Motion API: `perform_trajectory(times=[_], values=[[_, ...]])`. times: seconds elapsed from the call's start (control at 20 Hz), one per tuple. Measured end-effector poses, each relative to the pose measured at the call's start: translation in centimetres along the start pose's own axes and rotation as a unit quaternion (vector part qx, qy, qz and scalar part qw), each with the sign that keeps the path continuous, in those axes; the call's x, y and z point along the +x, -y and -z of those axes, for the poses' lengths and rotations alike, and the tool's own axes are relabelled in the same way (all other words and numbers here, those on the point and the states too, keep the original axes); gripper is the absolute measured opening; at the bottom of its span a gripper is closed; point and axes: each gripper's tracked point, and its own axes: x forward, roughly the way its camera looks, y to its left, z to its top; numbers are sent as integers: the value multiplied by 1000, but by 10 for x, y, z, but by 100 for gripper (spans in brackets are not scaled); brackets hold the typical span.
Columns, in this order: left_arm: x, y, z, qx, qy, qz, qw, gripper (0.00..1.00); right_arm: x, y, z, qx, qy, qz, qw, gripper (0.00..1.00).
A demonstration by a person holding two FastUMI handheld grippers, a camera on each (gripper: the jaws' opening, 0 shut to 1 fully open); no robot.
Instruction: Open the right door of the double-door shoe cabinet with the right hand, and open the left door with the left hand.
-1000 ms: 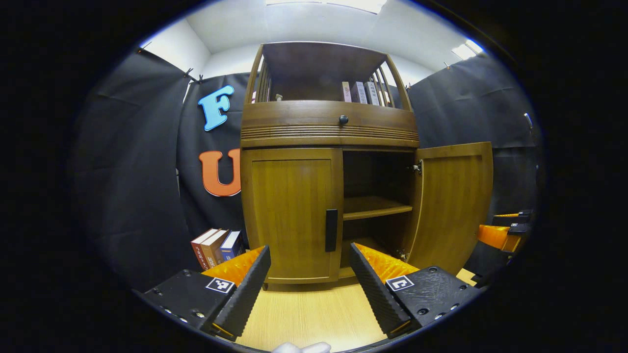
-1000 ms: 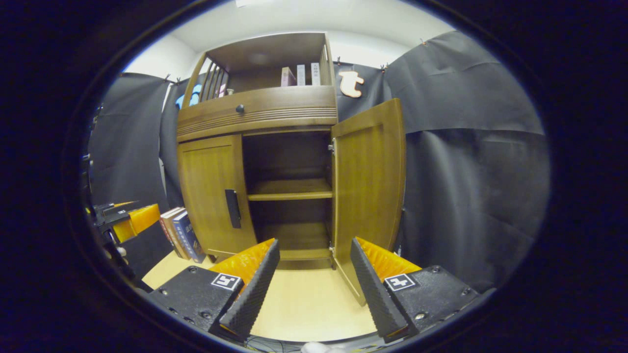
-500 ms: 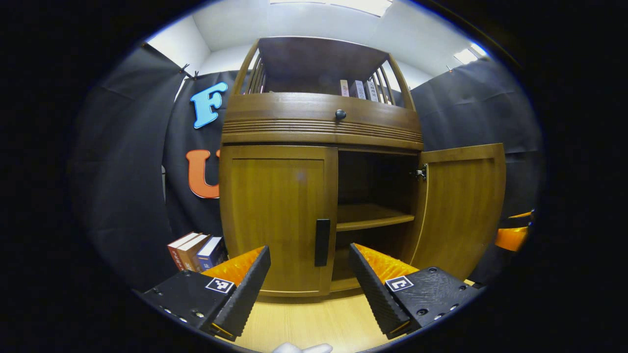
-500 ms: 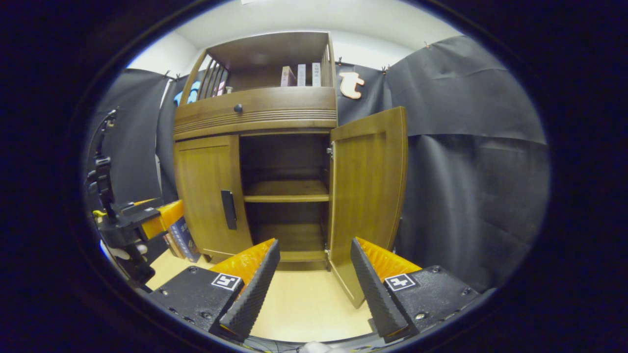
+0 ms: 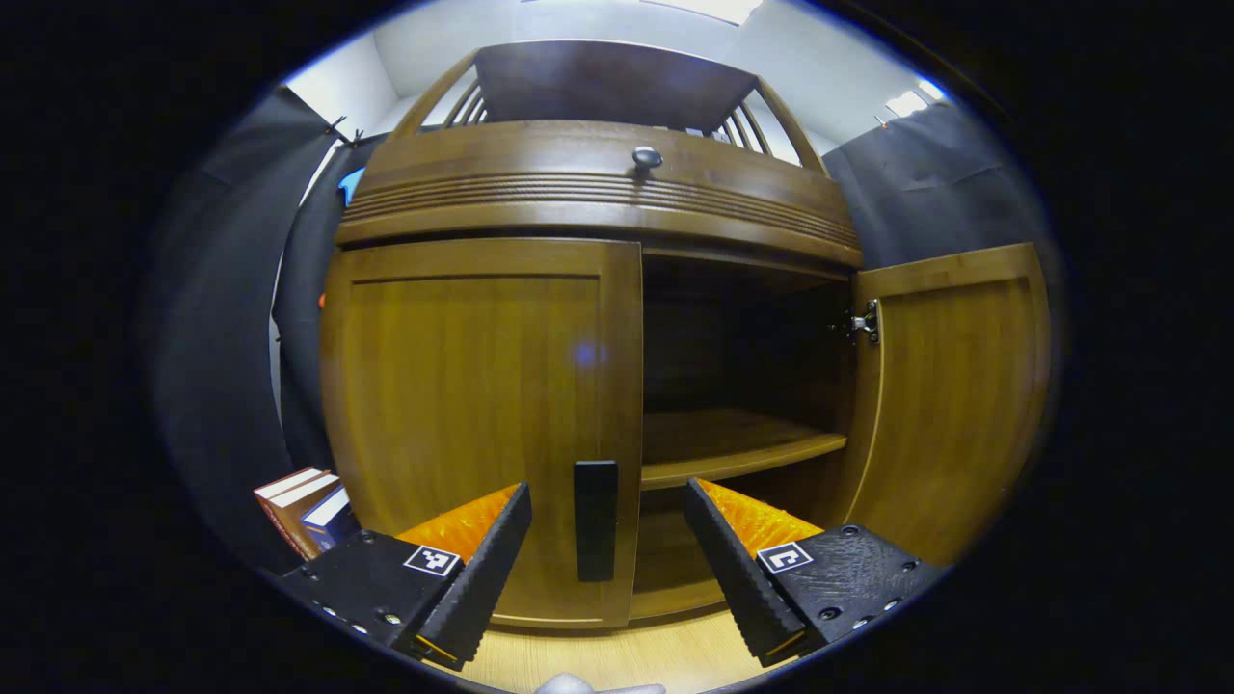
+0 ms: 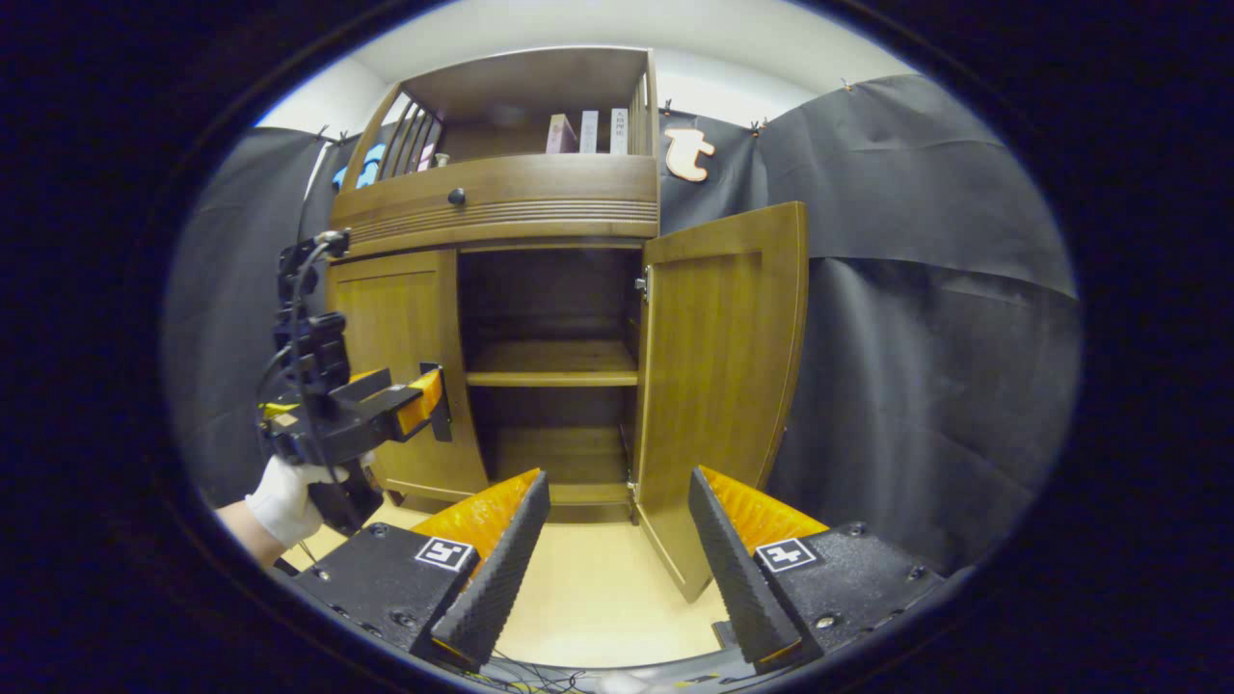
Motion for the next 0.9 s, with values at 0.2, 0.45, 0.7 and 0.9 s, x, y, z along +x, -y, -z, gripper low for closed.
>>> perform_trajectory(times=[0.2,0.45,0.7,0.9], values=[[32,-3,16,1,-11,-12,1000,89,0,-1,0,-11,-10,1,1000,92],[51,-9,36,-1,-31,-18,999,78,2,2,-1,-16,-19,2,1000,94],[56,-16,51,-15,-48,-24,998,35,-4,5,1,-10,-22,4,1000,92],[55,-16,50,0,-44,-11,999,28,-14,9,10,-7,-27,4,1000,92]])
